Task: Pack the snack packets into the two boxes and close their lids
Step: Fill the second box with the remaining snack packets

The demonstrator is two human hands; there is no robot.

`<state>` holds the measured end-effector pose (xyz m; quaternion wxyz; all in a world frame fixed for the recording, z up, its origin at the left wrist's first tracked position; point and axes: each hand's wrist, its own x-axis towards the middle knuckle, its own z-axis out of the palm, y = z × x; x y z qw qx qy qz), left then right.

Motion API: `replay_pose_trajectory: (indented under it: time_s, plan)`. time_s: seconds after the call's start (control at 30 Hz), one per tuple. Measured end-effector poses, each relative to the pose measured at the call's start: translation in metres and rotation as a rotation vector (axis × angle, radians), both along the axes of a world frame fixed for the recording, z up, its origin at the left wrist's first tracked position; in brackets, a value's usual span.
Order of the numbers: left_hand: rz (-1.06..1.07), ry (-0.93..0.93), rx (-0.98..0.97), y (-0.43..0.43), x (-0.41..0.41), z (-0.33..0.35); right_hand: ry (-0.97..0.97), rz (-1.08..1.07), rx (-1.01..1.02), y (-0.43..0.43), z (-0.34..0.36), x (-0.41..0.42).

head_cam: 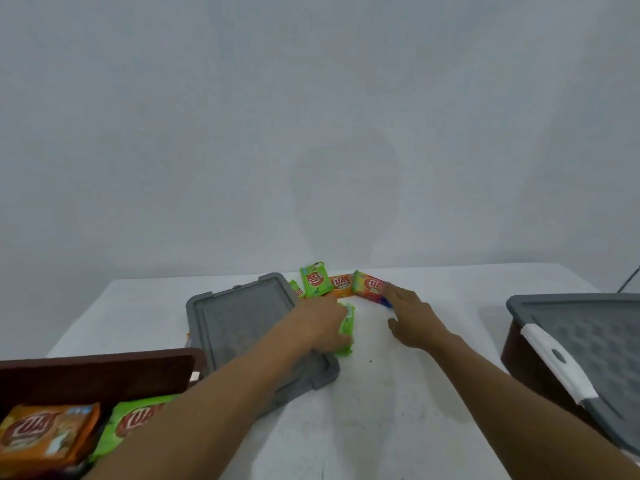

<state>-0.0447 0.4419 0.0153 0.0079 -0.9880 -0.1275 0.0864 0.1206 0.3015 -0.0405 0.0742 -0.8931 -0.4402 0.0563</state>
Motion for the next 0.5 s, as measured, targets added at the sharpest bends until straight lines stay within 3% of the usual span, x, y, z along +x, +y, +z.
replay_pose_trajectory:
  time_s: [0.1, 0.23, 0.3, 0.43, 0.5]
  plan:
    - [0.128, 0.035, 0.072, -0.011, 0.024, -0.021, 0.045, 0.002, -0.056, -0.001, -0.018, 0.010]
    - [0.268, 0.027, 0.082, -0.024, 0.043, -0.044, -0.157, -0.062, 0.146, -0.021, -0.042, 0.008]
    - [0.277, 0.007, 0.038, -0.029, 0.048, -0.044, -0.096, -0.093, 0.274, -0.029, -0.050, 0.010]
    - [0.271, -0.068, -0.131, -0.033, 0.054, -0.035, 0.065, -0.138, 0.275, -0.037, -0.044, 0.019]
    - [0.364, -0.173, -0.362, -0.026, 0.055, -0.027, 0.142, -0.191, 0.252, -0.039, -0.036, 0.021]
